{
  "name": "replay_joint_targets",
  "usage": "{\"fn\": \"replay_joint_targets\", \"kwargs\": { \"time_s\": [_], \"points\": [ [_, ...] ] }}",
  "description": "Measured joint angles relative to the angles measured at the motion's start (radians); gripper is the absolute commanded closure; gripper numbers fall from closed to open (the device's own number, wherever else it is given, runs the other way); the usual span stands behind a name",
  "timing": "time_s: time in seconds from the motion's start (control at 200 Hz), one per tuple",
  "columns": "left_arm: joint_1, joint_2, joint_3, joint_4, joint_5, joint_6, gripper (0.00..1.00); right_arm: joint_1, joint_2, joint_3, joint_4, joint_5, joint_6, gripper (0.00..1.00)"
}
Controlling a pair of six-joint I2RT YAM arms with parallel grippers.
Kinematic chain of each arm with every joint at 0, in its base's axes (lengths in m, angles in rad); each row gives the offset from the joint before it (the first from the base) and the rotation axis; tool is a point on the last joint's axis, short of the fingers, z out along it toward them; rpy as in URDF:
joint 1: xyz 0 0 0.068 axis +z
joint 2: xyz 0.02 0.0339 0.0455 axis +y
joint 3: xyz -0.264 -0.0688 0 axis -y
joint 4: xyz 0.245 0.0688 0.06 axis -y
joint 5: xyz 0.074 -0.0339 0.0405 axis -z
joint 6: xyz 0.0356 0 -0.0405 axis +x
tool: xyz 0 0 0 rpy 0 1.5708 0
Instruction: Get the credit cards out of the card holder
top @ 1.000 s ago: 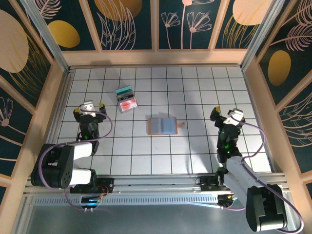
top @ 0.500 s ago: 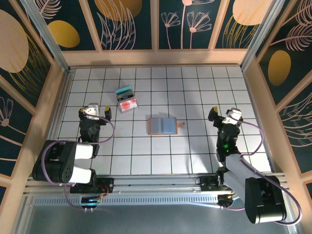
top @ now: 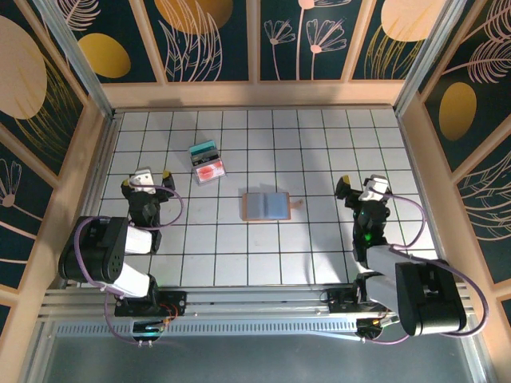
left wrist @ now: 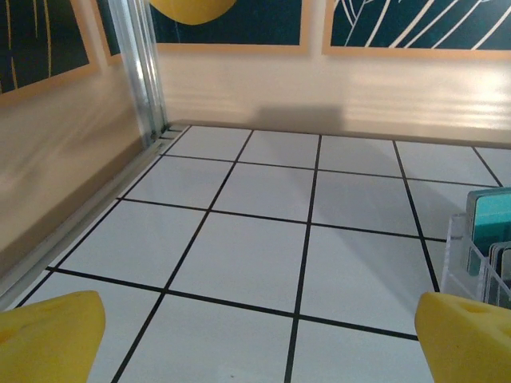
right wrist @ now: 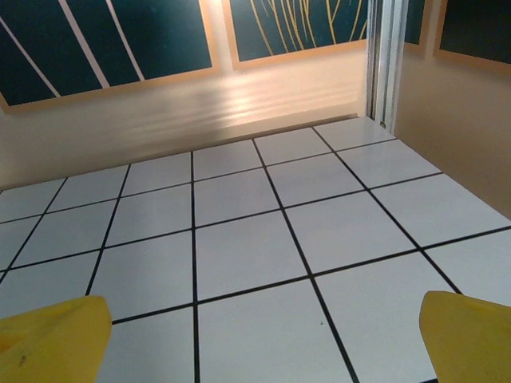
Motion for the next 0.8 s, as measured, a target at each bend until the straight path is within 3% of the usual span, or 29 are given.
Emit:
{"fn": "replay_joint_targets", "kwargs": {
  "time_s": [0.475, 0.671, 0.801],
  "points": [
    [0.0, 0.0, 0.002, 0.001, -0.045, -0.029, 0.01, -0.152, 0.278, 0.016, 0.266, -0.185, -0.009, 0.01],
    [0.0, 0.0, 0.002, 0.001, -0.049, -0.03, 0.01, -0.172, 0.41, 0.018, 0.378, -0.239, 0.008, 0.01],
    [0.0, 0.0, 0.002, 0.002, -0.049, -0.03, 0.01, -0.177, 0.42, 0.043, 0.367, -0.283, 0.008, 0.01]
  ]
}}
